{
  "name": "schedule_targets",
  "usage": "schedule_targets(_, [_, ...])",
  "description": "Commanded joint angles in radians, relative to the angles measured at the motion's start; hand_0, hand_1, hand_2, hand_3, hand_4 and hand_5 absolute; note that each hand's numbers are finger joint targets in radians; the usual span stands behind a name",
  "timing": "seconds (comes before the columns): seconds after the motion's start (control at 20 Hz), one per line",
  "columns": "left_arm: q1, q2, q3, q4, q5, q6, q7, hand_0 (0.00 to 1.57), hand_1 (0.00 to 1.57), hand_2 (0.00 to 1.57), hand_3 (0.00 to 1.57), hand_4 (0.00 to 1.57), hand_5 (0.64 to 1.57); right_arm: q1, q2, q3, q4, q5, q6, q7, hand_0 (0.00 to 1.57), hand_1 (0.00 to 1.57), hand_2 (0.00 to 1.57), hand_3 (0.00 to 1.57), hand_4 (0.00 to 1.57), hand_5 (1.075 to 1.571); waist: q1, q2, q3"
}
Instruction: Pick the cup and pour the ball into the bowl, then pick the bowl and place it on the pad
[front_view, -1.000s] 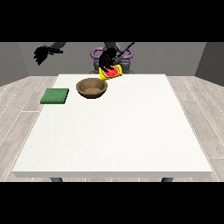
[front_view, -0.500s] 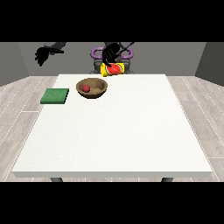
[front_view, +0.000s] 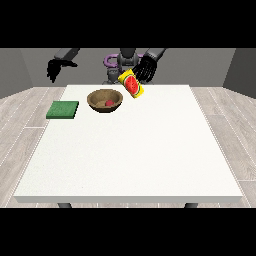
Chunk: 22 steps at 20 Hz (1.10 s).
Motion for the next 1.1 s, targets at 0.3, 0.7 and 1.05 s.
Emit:
schedule_targets(0.3, [0.262, -0.027, 0.137, -0.272, 0.739, -0.049, -0.395, 0.0, 0.0, 0.0, 0.0, 0.0, 1.564, -0.075, 0.191, 0.1, -0.075, 0.094, -0.214, 0.01, 0.0, 0.0, 0.0, 0.0, 0.2, 1.571, 0.029, 0.105, 0.011])
schedule_targets(0.7, [0.356, 0.003, 0.196, -0.285, 0.847, -0.235, -0.611, 0.0, 0.0, 0.0, 0.0, 0.0, 1.563, -0.123, 0.274, 0.117, 0.002, 0.128, -0.344, -0.035, 0.0, 0.0, 0.0, 0.0, 0.33, 1.57, 0.083, 0.148, 0.02])
schedule_targets(1.05, [0.42, 0.03, 0.169, -0.388, 0.847, -0.308, -0.584, 0.0, 0.0, 0.0, 0.0, 0.0, 1.564, -0.217, 0.212, 0.024, 0.223, 0.085, -0.367, -0.156, 0.0, 0.0, 0.0, 0.0, 0.24, 1.566, 0.148, 0.154, 0.0207])
